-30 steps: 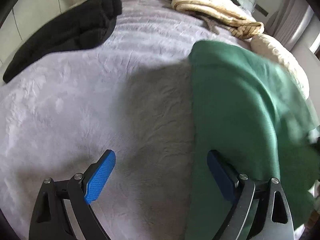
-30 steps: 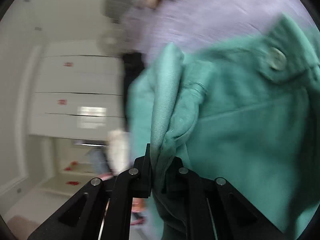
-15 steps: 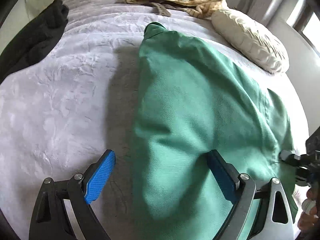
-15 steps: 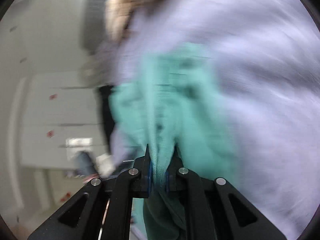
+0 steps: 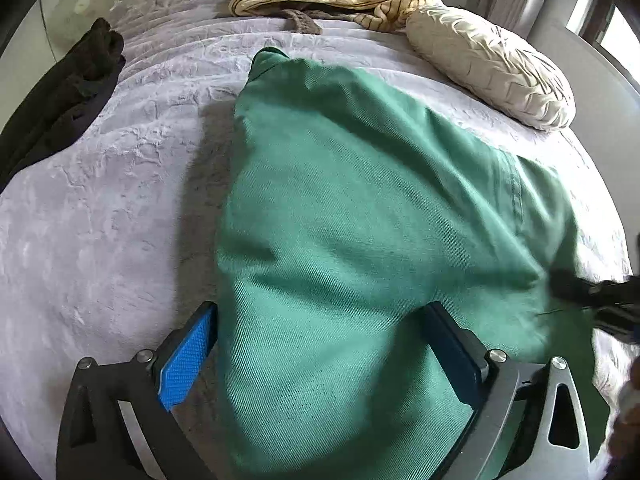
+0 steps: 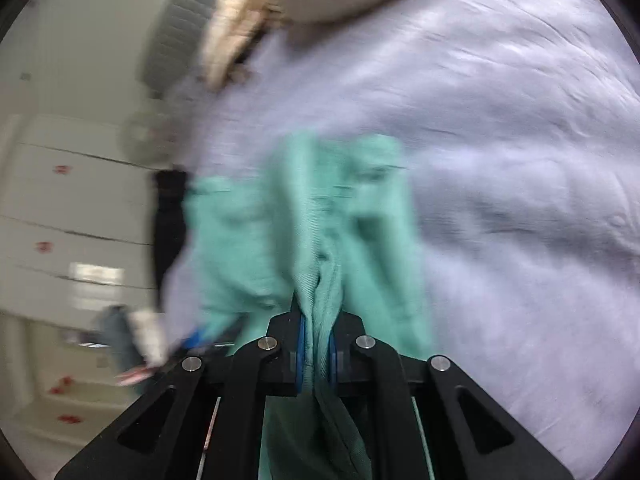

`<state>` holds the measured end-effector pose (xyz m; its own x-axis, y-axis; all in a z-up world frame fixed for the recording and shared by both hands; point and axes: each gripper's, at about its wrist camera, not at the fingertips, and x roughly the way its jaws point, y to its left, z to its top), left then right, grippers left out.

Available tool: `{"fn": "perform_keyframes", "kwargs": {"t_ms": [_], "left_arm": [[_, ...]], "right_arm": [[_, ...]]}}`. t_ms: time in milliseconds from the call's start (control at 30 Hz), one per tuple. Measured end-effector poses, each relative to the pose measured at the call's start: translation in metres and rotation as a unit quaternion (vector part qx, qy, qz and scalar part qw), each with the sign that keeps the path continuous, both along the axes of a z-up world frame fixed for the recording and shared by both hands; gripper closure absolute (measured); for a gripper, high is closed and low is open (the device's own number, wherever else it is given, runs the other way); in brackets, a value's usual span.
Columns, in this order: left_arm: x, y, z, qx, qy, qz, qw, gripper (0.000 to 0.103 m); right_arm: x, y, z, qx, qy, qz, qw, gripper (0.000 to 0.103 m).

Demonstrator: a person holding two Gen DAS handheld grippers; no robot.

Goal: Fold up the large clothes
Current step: 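Fold the lifted jacket end over with the right tool and release it, then move the open right tool to the folded green jacket's edge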

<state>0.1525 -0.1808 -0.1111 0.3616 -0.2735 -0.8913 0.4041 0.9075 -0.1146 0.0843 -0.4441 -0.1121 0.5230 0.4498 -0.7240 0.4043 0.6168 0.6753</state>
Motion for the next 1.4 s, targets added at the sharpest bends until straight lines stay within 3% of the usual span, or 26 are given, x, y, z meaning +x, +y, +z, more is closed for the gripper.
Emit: {"fn": "perform_keyframes", "kwargs": {"t_ms": [133,233,333,367,400,500,600,733,800,900,967,1133,1267,1400], "left_arm": [[-0.009,0.015,0.016,0.003,-0.021,-0.016,0.9997,0.003],[-0.016,0.041,0.027,0.02,-0.041,-0.014,0.9989,0.003],[-0.021,0.068,0.031,0.031,-0.032,0.002,0.999,0.003],[-0.026,0.077,0.031,0.034,-0.028,0.007,0.999,0.003],[-0.03,0.082,0.031,0.037,-0.026,0.009,0.9989,0.003],[-0.049,0.093,0.03,0.039,-0.022,0.012,0.9989,0.003],[-0.066,0.098,0.025,0.034,-0.013,0.014,0.9992,0.003],[-0.079,0.1,0.014,0.033,0.004,0.019,0.9993,0.003],[-0.085,0.1,0.012,0.032,0.002,0.019,0.9993,0.003],[-0.093,0.098,0.013,0.042,-0.008,0.006,0.999,0.003],[-0.097,0.098,0.013,0.044,-0.008,0.001,0.999,0.003],[-0.102,0.097,0.014,0.046,-0.008,-0.001,0.9989,0.003],[-0.103,0.096,0.014,0.051,-0.007,0.004,0.9987,0.003],[-0.104,0.096,0.014,0.058,-0.006,0.007,0.9983,0.003]], "right_arm": [[-0.011,-0.011,-0.018,0.029,0.007,-0.039,0.999,0.093],[-0.026,-0.016,-0.009,0.023,0.015,-0.063,0.998,0.091],[-0.038,-0.016,0.02,-0.054,0.016,-0.063,0.996,0.09],[-0.038,-0.015,0.031,-0.086,0.012,-0.063,0.994,0.083],[-0.039,-0.015,0.043,-0.109,0.003,-0.062,0.992,0.083],[-0.026,-0.011,0.067,-0.131,-0.027,-0.038,0.99,0.083],[0.004,0.008,0.069,-0.151,-0.031,0.004,0.988,0.087],[0.028,0.014,0.042,-0.208,0.016,0.014,0.978,0.089],[0.028,-0.001,0.024,-0.189,0.03,-0.009,0.982,0.085],[0.02,-0.011,0.019,-0.154,0.027,-0.027,0.987,0.084],[0.008,-0.01,0.03,-0.162,0.029,-0.027,0.986,0.084],[-0.042,0.009,0.067,-0.108,-0.004,-0.002,0.994,0.084],[-0.086,0.049,0.086,-0.11,-0.029,0.05,0.992,0.084],[-0.115,0.078,0.062,-0.152,0.023,0.092,0.984,0.084]]}}
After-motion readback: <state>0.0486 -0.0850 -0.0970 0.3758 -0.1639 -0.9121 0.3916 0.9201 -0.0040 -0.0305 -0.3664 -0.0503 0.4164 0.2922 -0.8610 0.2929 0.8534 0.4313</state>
